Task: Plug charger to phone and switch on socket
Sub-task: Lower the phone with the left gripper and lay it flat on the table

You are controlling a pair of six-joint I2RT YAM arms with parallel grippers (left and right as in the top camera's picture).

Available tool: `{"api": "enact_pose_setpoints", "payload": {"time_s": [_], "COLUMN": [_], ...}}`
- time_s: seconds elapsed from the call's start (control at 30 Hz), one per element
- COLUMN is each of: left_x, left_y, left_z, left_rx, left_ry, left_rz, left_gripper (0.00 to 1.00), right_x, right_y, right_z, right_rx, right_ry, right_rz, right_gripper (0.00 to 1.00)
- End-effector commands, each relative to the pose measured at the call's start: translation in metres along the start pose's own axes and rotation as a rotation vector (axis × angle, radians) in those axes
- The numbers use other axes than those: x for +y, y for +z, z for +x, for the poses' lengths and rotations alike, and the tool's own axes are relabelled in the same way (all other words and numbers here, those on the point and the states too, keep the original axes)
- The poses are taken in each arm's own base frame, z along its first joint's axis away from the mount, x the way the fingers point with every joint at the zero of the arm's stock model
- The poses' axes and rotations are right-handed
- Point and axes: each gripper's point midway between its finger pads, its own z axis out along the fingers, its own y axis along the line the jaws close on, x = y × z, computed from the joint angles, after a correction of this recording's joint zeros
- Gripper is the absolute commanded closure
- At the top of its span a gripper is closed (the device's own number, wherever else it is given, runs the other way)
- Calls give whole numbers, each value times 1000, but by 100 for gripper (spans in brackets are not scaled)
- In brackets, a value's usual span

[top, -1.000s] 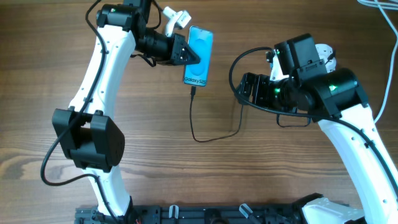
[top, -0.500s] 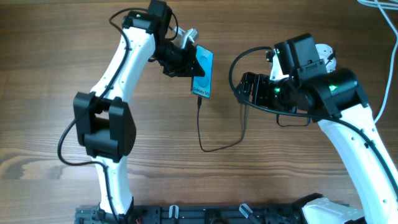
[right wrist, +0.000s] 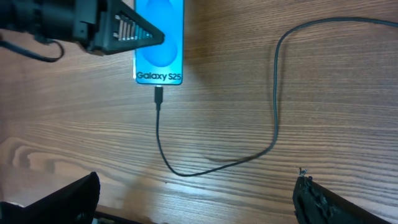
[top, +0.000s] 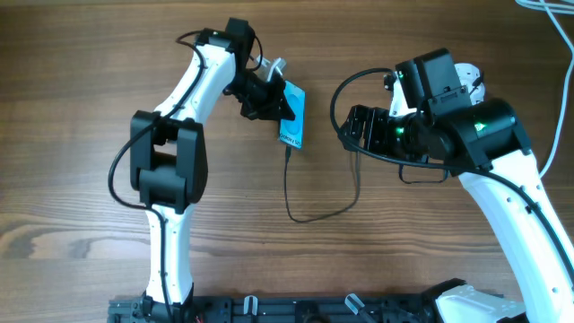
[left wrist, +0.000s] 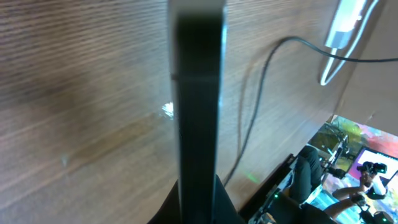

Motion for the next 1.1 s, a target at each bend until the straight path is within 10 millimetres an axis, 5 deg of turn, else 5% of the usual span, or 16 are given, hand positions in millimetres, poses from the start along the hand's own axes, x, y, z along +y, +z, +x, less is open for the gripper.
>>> {"api": "enact_pose_setpoints", "payload": {"time_s": [0.0, 0.7, 0.87, 1.07], "left_x": [8, 38, 38, 44], "left_y": [9, 36, 36, 35], "left_z": [-1, 7, 6, 6], "left_rx": [13, 23, 21, 20], "left_ry": [-15, -18, -17, -18], "left_rz": [-3, -56, -56, -92], "left_gripper": [96, 93, 77, 73], "right_x": [-1, -1, -1, -1], "right_y": [3, 4, 4, 4], "right_z": [1, 1, 1, 1], "right_rx": [15, 17, 18, 18], "right_ry": [-13, -12, -13, -13], "right_rz": [0, 1, 1, 2], "right_gripper": [0, 0, 0, 0]}}
